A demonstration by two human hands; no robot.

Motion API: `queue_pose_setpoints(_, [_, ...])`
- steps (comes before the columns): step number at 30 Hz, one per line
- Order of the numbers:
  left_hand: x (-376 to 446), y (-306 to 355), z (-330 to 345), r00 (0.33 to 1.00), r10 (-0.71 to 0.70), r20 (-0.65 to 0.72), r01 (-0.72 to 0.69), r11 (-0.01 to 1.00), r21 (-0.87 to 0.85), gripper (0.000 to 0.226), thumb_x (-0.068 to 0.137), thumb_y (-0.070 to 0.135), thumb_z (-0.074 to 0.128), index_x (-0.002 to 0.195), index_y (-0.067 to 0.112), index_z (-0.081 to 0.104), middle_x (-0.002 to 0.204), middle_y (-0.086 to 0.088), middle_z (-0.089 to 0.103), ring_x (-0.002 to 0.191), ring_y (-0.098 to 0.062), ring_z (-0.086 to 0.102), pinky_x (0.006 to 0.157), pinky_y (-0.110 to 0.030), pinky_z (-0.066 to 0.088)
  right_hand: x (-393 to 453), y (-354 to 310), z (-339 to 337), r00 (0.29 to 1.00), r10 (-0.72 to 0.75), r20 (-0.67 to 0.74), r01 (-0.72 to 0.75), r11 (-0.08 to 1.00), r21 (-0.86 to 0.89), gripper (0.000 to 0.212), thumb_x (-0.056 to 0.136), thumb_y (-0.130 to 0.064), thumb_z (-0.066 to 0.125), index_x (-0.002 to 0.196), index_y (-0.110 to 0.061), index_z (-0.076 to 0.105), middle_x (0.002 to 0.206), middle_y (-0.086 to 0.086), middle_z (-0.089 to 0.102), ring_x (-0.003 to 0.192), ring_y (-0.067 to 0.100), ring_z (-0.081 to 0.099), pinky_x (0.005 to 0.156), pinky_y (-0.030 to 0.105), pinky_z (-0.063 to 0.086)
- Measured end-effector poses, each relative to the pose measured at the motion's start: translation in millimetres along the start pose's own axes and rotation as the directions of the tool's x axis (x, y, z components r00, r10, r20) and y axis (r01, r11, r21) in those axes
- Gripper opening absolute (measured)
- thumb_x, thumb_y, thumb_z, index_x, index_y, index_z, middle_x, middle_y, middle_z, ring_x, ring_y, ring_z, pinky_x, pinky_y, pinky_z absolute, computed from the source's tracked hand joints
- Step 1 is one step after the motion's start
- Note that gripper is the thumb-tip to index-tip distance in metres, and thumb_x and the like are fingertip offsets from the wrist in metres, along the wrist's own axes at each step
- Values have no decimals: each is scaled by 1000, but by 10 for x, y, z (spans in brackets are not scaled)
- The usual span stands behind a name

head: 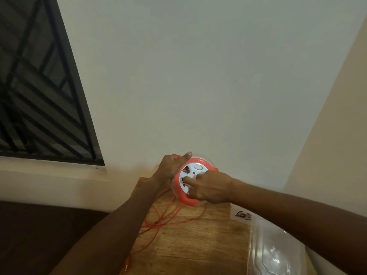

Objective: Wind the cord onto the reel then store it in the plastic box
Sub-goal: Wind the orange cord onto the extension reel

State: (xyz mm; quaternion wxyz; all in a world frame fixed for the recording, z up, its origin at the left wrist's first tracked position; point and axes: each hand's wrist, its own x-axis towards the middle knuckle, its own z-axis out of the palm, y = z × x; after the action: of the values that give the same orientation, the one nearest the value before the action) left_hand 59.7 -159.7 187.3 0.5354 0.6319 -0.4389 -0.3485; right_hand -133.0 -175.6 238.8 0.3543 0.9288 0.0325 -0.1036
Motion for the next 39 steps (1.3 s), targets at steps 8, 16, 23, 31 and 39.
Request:
queue_pose_setpoints(8, [-10,23,-16,1000,-15,24,15,1000,17,44,96,51,67,76,13,73,76,-8,79,73,-32,77,71,-35,62,-32,248,-146,989,-7,146,3,1000,27,58,95,-25,60,144,-44,36,154,14,23,111,36,59,68,38,54])
queue_pose_setpoints(16, [-28,24,-32,999,-17,41,18,999,-27,46,93,52,69,67,15,75,72,-10,79,61,-23,76,60,-29,60,103,168,-161,972,-5,236,20,998,-61,62,92,-28,65,146,-38,35,153,18,26,113,37,58,80,43,56])
queue_pose_setpoints(23, [9,-20,-1,997,-11,83,11,1000,3,51,94,54,68,77,6,75,81,-20,78,66,-30,73,73,-37,61,201,97,-179,966,-40,256,81,985,-153,49,93,-31,62,139,-38,46,138,21,47,106,36,59,70,38,52])
queue_pose_setpoints(31, [43,-6,-5,1000,-24,-7,24,999,-40,52,91,58,69,81,7,79,83,-12,82,73,-32,79,72,-39,66,190,-38,103,915,396,79,-404,895,192,75,90,-38,61,151,-14,25,121,20,63,92,37,67,73,47,56])
queue_pose_setpoints(39, [75,-39,39,997,-26,-70,23,999,-46,63,91,59,68,93,-3,76,81,-15,81,68,-28,79,61,-31,64,228,-196,252,772,634,52,-614,720,323,80,94,-51,49,154,-12,14,122,17,64,90,32,69,76,45,56])
